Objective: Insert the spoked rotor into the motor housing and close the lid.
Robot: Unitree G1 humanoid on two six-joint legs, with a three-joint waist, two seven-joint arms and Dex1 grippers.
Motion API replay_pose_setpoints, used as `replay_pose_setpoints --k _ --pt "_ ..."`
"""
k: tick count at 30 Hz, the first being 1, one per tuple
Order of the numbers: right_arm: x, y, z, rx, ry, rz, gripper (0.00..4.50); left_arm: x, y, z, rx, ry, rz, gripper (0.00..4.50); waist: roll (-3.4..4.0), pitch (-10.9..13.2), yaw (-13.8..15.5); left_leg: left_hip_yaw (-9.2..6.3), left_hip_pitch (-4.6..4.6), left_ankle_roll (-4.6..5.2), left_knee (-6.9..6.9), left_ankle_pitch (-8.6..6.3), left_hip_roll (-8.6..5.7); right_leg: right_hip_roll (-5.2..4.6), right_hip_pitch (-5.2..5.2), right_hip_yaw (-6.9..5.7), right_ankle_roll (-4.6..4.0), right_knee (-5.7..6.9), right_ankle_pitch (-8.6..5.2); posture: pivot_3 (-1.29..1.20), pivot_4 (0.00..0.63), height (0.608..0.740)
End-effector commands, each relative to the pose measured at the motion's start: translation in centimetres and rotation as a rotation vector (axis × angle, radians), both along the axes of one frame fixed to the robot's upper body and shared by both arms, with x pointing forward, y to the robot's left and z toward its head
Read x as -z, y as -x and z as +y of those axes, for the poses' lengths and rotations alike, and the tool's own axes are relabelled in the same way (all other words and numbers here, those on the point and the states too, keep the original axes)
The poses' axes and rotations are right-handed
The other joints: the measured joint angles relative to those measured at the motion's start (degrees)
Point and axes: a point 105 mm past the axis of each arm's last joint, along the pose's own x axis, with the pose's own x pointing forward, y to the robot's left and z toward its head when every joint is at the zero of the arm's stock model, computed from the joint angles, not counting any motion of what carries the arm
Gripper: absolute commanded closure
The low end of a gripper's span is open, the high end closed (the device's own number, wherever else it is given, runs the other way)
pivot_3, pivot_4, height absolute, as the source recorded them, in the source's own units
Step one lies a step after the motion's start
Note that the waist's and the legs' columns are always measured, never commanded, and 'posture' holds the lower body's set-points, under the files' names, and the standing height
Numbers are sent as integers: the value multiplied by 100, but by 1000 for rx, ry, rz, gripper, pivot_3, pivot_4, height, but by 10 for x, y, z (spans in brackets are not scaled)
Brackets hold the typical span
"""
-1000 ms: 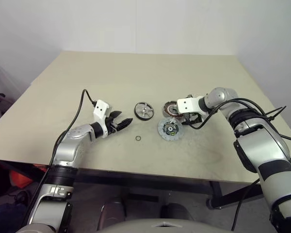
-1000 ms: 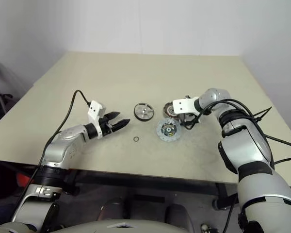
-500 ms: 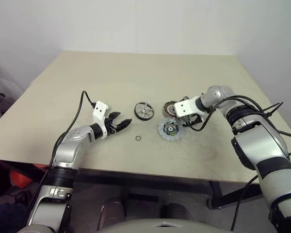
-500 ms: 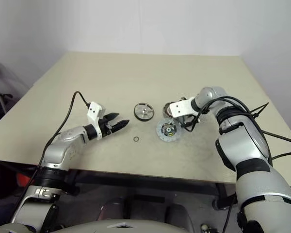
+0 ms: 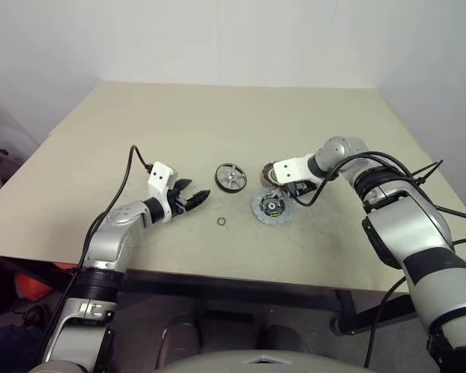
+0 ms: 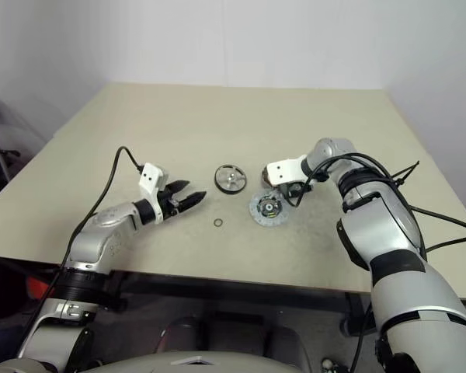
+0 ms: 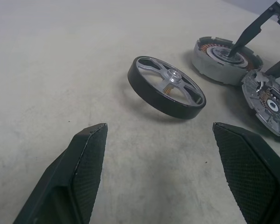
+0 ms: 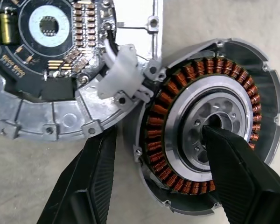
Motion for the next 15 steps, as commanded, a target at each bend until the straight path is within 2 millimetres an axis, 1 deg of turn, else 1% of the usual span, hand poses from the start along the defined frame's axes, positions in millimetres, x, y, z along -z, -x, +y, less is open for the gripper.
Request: replay_pose_setpoints --k 1,2,3,9,15 --pt "-8 -3 -6 54 -24 4 2108 -14 -1 -2 3 7 -54 695 0 0 6 0 0 0 1 0 0 0 1 0 0 0 0 0 0 740" --pt "-9 -3 -8 62 -32 8 2416 -14 -1 -3 4 5 -55 695 0 0 11 0 1 0 3 0 0 0 3 0 0 1 0 0 0 740" --pt "-10 -2 -9 64 -37 13 2533 -14 -1 -3 4 4 -55 695 0 0 15 0 0 0 5 0 0 -1 4 0 0 1 0 0 0 740" --pt "-14 7 -15 86 -123 100 2532 -11 -1 -4 1 3 -52 695 0 0 20 -1 -11 7 8 -4 0 -1 -3 -1 0 -1 0 0 0 740" --pt "-16 21 -27 121 -197 225 2532 -7 -2 -7 -9 -7 -53 695 0 0 24 -1 -40 31 34 -17 4 -1 -17 -7 -1 1 0 0 0 740"
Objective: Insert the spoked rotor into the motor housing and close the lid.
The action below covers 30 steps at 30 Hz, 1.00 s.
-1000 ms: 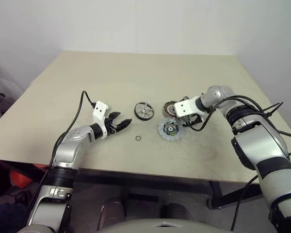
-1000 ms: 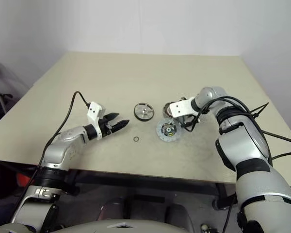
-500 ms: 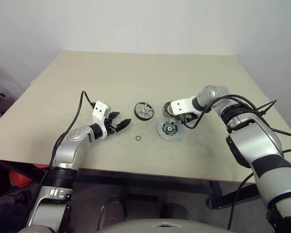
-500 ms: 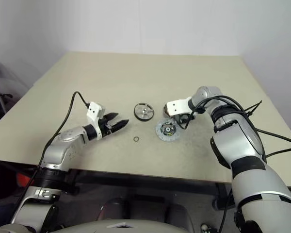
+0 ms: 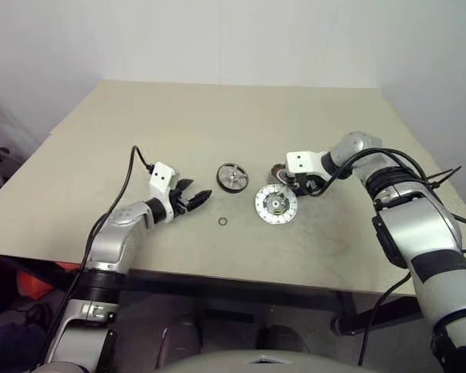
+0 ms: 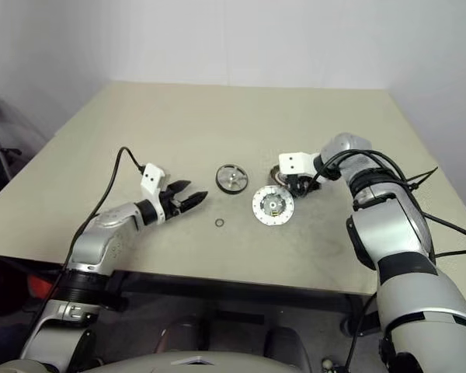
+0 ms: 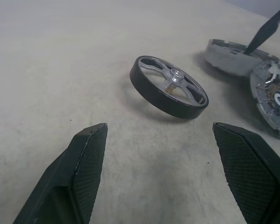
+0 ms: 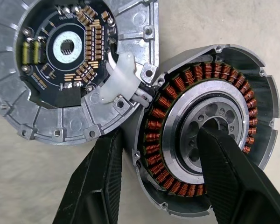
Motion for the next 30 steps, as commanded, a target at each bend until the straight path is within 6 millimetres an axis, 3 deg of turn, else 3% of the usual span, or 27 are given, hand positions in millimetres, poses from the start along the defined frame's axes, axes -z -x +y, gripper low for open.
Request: replay_pose_setpoints --k 1,9,13,18,23,29,30 --pt "-5 13 -9 4 -50 115 2532 -8 -1 -2 -1 -9 -48 695 0 0 3 -1 -7 5 8 -2 1 0 -2 -2 0 0 0 0 0 740" --pt "15 41 -15 43 -87 300 2532 -4 0 -3 -1 -5 -39 695 -4 -3 22 -4 -12 22 41 -8 7 -2 8 -8 0 9 0 0 0 740" --pt "31 48 1 62 -97 283 2532 -4 1 -4 4 -8 -36 695 -10 -7 19 -5 29 16 34 -11 9 -1 46 -9 0 3 0 0 0 740" --pt "33 58 27 108 -166 310 2532 -4 0 -2 -3 -31 -43 695 -27 -18 6 -3 115 -3 -7 -3 8 1 108 -2 -1 -10 -4 0 0 740" --pt "36 49 33 236 -176 297 2532 -2 2 -1 -6 -34 -39 695 -45 -28 -38 -2 157 -34 -46 16 9 5 123 7 -6 -9 -7 0 0 740" --pt "42 49 42 256 -158 315 2532 -1 2 -1 -15 -38 -39 695 -59 -35 -105 -4 205 -45 -53 21 14 8 165 6 19 -10 -33 0 0 740" --pt "43 49 42 258 -152 319 2182 -2 1 0 -17 -38 -40 695 -60 -35 -114 -4 210 -46 -53 21 14 8 170 6 21 -10 -34 0 0 740"
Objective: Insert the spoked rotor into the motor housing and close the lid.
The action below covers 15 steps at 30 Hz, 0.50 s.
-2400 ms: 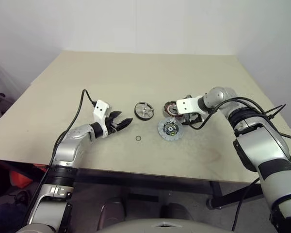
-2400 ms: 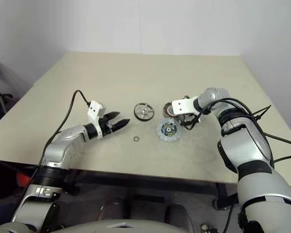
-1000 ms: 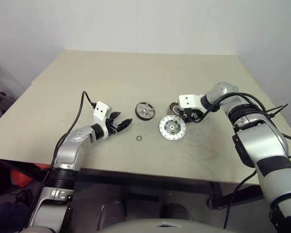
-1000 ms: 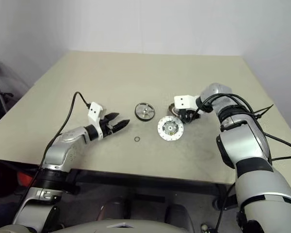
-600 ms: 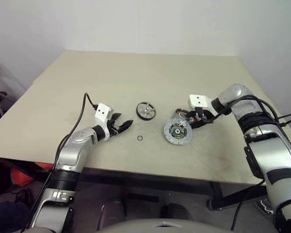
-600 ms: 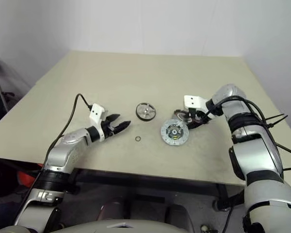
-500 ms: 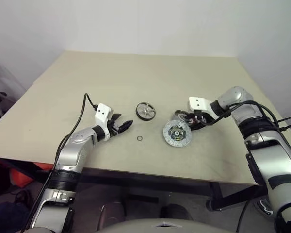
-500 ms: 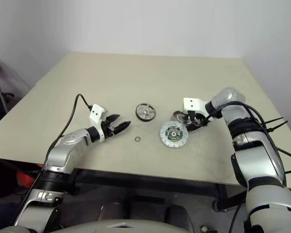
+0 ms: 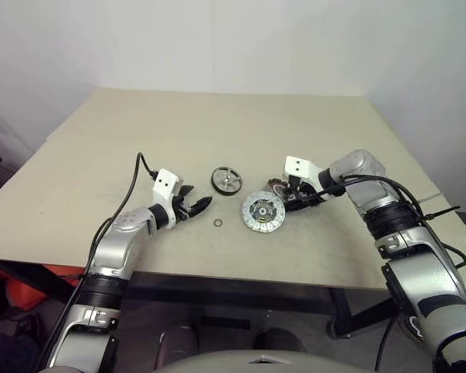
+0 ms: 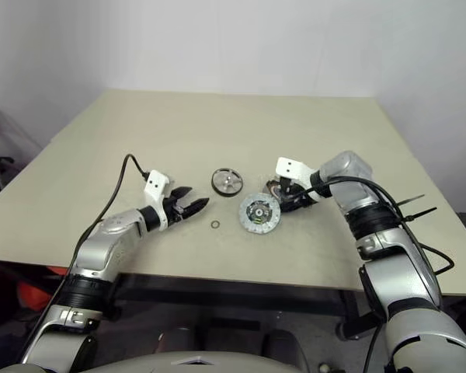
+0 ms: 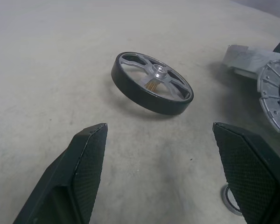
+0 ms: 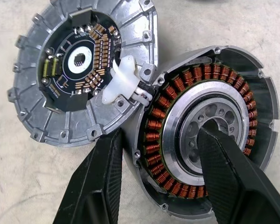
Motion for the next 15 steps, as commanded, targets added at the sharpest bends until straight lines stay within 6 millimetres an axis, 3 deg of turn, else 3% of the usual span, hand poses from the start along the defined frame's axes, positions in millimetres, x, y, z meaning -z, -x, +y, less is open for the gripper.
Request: replay_pose_setpoints --k 1,6,10,15 --pt "28 16 12 -27 1 135 1793 -16 -4 1 -5 -2 -65 695 -2 -1 -17 0 6 0 0 0 0 0 4 0 0 0 0 0 0 740" --pt "17 18 22 -86 -20 104 197 -16 -4 5 -15 -5 -64 695 7 4 -37 0 5 -2 -11 0 -2 -1 2 0 -29 -1 16 0 0 740" --pt "8 12 15 -192 67 -40 197 -15 -4 6 -17 -7 -63 695 8 4 -35 0 -25 -2 -14 1 -3 -1 -26 0 -31 -5 17 0 0 740" --pt "-14 24 16 -340 73 -119 197 -15 -3 4 0 -6 -59 695 16 15 -2 1 -71 -1 -15 1 -9 -1 -71 0 -32 -9 18 0 0 740"
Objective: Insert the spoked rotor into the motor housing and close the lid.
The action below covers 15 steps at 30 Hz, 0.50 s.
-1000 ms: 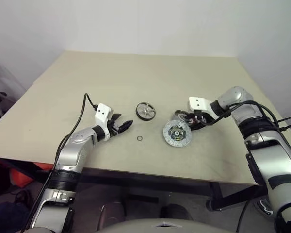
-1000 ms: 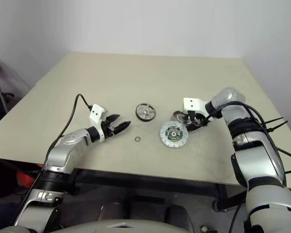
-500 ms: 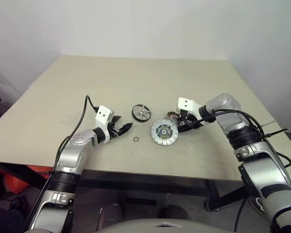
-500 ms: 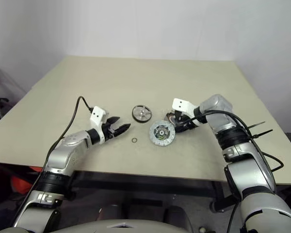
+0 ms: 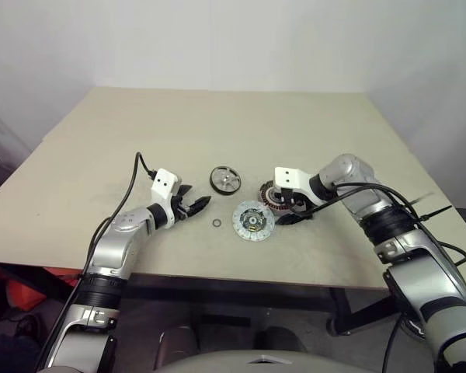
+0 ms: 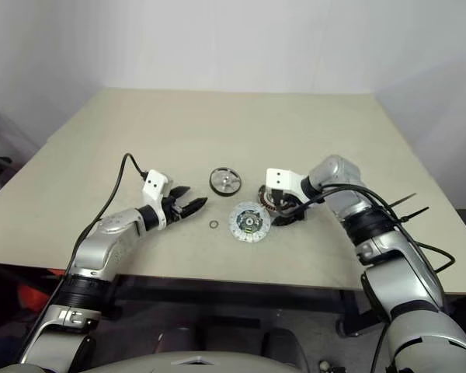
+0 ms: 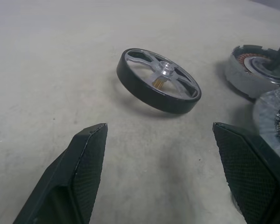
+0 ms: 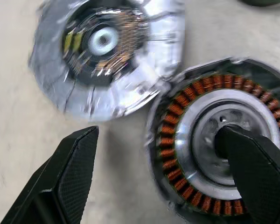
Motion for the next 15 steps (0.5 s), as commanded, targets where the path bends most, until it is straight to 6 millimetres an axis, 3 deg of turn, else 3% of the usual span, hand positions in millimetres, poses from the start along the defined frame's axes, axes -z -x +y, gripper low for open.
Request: replay_pose_setpoints --k 1,6,9,13,15 --pt "-21 6 12 -125 -21 -80 197 -15 -3 0 10 6 -56 695 4 3 5 0 -12 0 0 0 0 0 -12 0 -1 1 0 0 0 740" --pt "-61 -6 31 -187 -120 -297 197 -16 -5 2 10 6 -58 695 17 11 -11 2 -40 1 0 1 3 1 -44 -2 -3 8 1 0 0 740" --pt "-82 -18 45 -131 -222 -405 197 -17 -6 4 7 3 -59 695 19 17 -5 2 -40 1 2 1 -1 0 -43 -1 -4 9 1 0 0 740" --pt "-100 -11 69 14 -453 -308 197 -18 -5 12 -2 5 -57 695 21 19 -5 0 -37 0 2 2 0 1 -38 -1 -3 9 1 0 0 740" --pt "-96 -8 78 102 -542 -232 197 -20 -3 16 6 12 -51 695 21 20 0 1 -37 0 0 2 0 1 -40 -1 -3 9 1 0 0 740"
